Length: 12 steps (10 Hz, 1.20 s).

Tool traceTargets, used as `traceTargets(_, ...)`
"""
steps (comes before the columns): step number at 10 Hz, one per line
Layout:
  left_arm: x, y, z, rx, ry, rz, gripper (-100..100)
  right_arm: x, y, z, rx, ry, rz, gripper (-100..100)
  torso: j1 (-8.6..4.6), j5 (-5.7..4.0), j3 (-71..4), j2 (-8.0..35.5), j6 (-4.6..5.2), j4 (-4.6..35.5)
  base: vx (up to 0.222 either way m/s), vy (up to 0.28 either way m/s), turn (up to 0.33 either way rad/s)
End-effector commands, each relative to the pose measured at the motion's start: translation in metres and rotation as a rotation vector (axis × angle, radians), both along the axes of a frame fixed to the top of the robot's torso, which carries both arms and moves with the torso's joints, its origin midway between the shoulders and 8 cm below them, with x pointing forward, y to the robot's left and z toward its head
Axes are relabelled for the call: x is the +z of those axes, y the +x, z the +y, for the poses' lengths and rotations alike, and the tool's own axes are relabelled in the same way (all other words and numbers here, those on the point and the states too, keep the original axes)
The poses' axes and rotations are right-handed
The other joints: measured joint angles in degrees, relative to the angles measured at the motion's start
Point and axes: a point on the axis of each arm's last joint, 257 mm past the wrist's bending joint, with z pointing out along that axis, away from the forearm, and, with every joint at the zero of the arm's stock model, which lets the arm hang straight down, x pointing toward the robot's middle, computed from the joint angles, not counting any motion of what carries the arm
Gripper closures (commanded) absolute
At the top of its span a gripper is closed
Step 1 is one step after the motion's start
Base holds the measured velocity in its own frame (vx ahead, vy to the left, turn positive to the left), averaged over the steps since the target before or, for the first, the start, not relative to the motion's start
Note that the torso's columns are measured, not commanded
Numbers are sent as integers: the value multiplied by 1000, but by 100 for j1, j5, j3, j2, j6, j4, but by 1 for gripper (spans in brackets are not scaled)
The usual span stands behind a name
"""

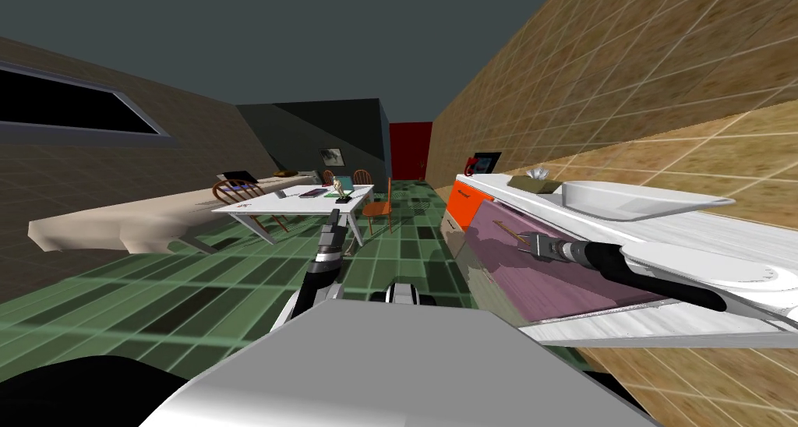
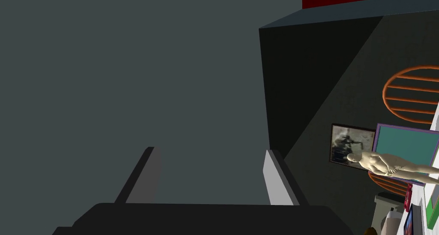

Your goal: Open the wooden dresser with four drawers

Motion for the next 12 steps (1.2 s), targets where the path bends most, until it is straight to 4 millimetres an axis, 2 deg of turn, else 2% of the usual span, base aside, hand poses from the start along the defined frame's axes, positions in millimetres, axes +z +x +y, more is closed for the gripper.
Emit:
traceTargets(1,0,0,0,0,0,0,0,0,0,2,1,2,2,100,-7,3,0,3,2,2,-3,108,6)
traceTargets(2,0,0,0,0,0,0,0,-2,-1,4,2,6,6,100,-47,8,-1,5,3,12,-2,123,11)
traceTargets(7,0,0,0,0,0,0,0,2,2,4,0,3,-3,100,-12,2,4,9,5,4,-11,175,4)
traceTargets(8,0,0,0,0,0,0,0,19,10,8,15,5,-2,-100,-46,7,2,9,8,13,4,34,-103)
traceTargets(12,0,0,0,0,1,0,0,53,26,18,45,2,-2,-100,-17,6,-7,-12,-10,6,2,5,-76)
